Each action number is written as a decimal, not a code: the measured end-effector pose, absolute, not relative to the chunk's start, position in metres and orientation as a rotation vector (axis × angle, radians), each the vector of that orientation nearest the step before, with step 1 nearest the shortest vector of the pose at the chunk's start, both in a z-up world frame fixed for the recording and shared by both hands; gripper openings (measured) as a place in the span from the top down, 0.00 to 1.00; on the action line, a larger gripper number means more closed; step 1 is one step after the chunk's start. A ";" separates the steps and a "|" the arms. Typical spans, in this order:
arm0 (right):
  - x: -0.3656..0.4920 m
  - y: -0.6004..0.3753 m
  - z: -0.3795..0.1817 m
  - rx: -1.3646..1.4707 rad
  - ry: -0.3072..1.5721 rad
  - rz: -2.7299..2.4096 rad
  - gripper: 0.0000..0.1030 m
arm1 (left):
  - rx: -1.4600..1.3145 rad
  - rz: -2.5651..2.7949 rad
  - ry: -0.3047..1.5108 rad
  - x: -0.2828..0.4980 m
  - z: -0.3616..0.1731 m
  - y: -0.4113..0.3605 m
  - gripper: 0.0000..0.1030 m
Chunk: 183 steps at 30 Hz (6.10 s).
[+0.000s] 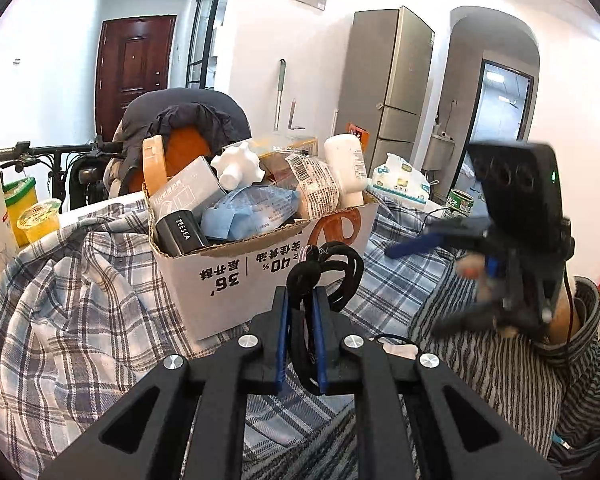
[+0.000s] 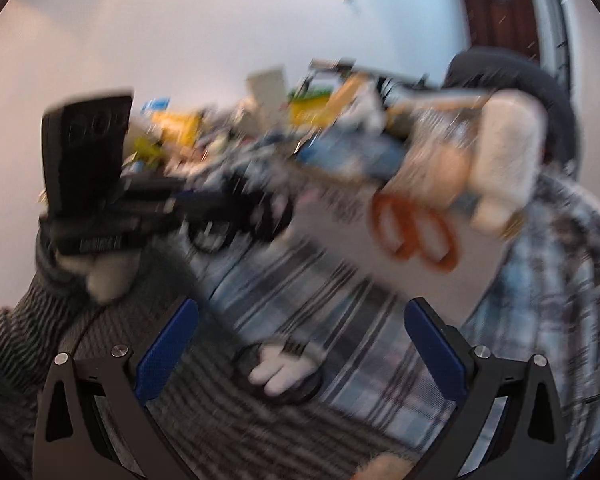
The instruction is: Organize objects
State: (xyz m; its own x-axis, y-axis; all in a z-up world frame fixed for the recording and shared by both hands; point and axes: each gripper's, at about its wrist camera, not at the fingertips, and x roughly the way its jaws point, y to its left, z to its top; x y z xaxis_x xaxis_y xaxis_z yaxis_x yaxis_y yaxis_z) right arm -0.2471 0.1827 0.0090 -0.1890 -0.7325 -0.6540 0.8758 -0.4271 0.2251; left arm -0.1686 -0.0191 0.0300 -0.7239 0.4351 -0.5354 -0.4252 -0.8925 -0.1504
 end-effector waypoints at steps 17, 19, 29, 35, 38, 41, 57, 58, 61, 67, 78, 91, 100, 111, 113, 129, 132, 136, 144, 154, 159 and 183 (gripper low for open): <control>-0.247 0.158 -0.035 1.043 0.335 -1.712 0.60 | -0.854 2.557 -0.006 -0.168 0.018 -0.017 0.88; -0.248 0.159 -0.034 1.035 0.326 -1.717 0.61 | -0.853 2.569 -0.009 -0.168 0.019 -0.018 0.88; -0.252 0.184 -0.005 0.876 0.141 -1.755 0.61 | -0.797 2.607 -0.031 -0.163 0.025 -0.022 0.88; -0.252 0.184 0.001 0.857 0.135 -1.773 0.61 | -0.626 2.717 -0.083 -0.150 0.042 -0.035 0.88; -0.249 0.182 -0.004 0.867 0.159 -1.781 0.61 | -0.472 2.770 -0.176 -0.138 0.057 -0.052 0.88; -0.249 0.181 -0.008 0.871 0.172 -1.788 0.61 | -0.404 2.810 -0.250 -0.137 0.066 -0.067 0.88; -0.255 0.185 -0.011 0.882 0.208 -1.805 0.61 | -0.833 2.951 -0.141 -0.280 0.095 -0.022 0.88; -0.256 0.186 -0.011 0.882 0.206 -1.804 0.61 | -0.863 2.957 -0.138 -0.286 0.093 -0.021 0.88; -0.257 0.187 -0.010 0.885 0.206 -1.806 0.61 | -0.919 2.964 -0.093 -0.298 0.085 -0.019 0.88; -0.255 0.182 -0.011 0.884 0.219 -1.806 0.60 | -0.999 2.977 -0.060 -0.307 0.073 -0.020 0.71; -0.256 0.181 -0.011 0.875 0.212 -1.821 0.60 | -0.779 3.026 -0.072 -0.274 0.100 -0.023 0.18; -0.251 0.189 0.006 0.775 0.192 -1.860 0.60 | -0.553 3.141 -0.204 -0.181 0.078 -0.086 0.16; -0.248 0.203 0.045 0.605 0.095 -1.958 0.60 | -0.669 3.120 -0.596 -0.188 0.047 -0.144 0.16; -0.296 0.158 0.115 0.549 0.217 -2.241 0.59 | -0.739 3.125 -0.440 -0.198 0.041 -0.121 0.16; -0.307 0.147 0.117 0.576 0.239 -2.262 0.59 | -0.750 3.118 -0.462 -0.199 0.040 -0.123 0.16; -0.343 0.121 0.089 0.687 0.302 -2.303 0.38 | -0.798 3.093 -0.462 -0.203 0.036 -0.119 0.16; -0.341 0.127 0.092 0.678 0.256 -2.303 0.29 | -0.805 3.091 -0.459 -0.204 0.036 -0.119 0.16; -0.334 0.142 0.096 0.631 0.169 -2.295 0.19 | -0.806 3.090 -0.464 -0.204 0.035 -0.119 0.16; -0.309 0.185 0.084 0.531 0.043 -2.257 0.11 | -0.791 3.084 -0.482 -0.204 0.036 -0.121 0.16; -0.287 0.211 0.076 0.436 -0.086 -2.268 0.03 | -0.864 3.112 -0.269 -0.205 0.039 -0.122 0.16; -0.269 0.209 0.082 0.374 -0.108 -2.213 0.02 | -0.929 2.939 -0.100 -0.208 0.028 -0.118 0.17; -0.257 0.205 0.075 0.363 -0.064 -2.198 0.02 | -1.319 2.732 0.423 -0.286 -0.033 -0.063 0.56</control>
